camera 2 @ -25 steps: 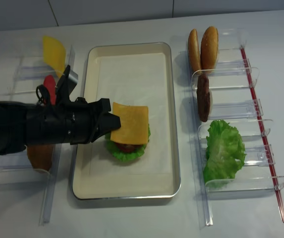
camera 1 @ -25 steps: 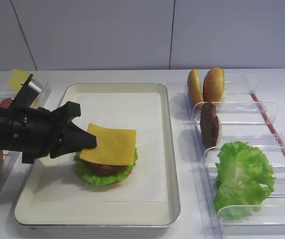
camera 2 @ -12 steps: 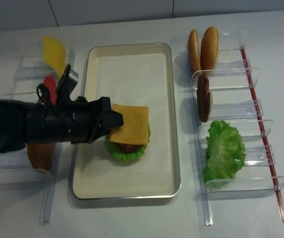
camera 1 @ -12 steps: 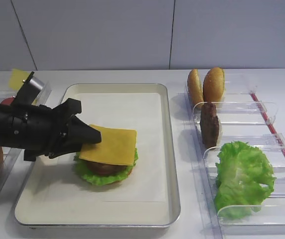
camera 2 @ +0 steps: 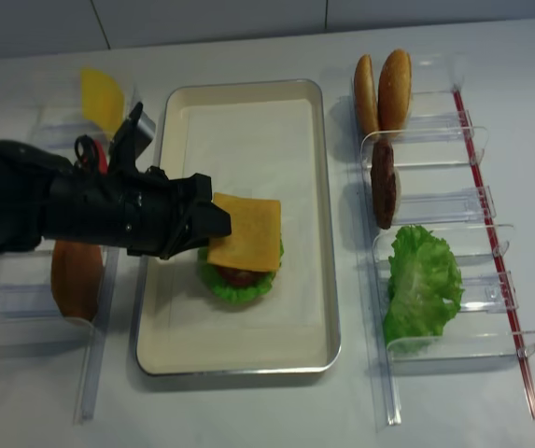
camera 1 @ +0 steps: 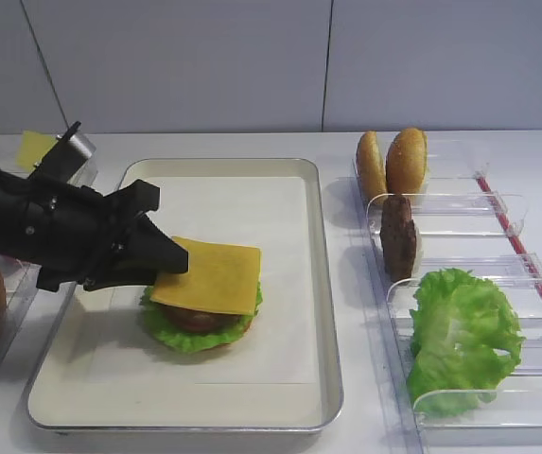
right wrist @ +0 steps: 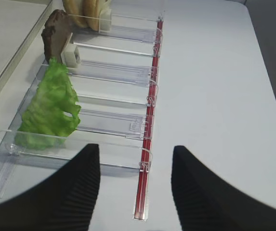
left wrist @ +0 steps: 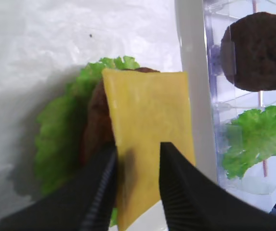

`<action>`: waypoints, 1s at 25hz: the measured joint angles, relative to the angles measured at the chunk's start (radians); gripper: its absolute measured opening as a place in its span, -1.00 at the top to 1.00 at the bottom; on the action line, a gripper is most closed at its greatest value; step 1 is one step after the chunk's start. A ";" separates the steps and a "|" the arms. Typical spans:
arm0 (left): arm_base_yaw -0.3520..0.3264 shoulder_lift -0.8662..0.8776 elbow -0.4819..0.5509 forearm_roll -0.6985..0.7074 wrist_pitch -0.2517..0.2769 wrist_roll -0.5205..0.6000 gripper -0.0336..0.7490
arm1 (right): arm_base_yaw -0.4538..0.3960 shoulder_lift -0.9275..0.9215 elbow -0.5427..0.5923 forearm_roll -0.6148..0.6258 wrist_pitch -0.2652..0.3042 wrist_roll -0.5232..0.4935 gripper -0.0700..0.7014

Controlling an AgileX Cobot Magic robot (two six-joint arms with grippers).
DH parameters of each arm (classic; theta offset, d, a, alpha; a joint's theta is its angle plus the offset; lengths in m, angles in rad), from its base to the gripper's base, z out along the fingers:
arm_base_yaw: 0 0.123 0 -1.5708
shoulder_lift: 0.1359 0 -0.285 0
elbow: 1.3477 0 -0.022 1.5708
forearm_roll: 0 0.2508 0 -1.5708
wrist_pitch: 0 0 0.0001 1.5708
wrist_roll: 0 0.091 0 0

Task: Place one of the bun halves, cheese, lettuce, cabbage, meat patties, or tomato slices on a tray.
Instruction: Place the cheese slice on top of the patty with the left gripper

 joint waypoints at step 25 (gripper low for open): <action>0.004 0.000 -0.490 0.879 0.407 -0.615 0.32 | 0.000 0.000 0.000 0.000 0.000 0.000 -0.07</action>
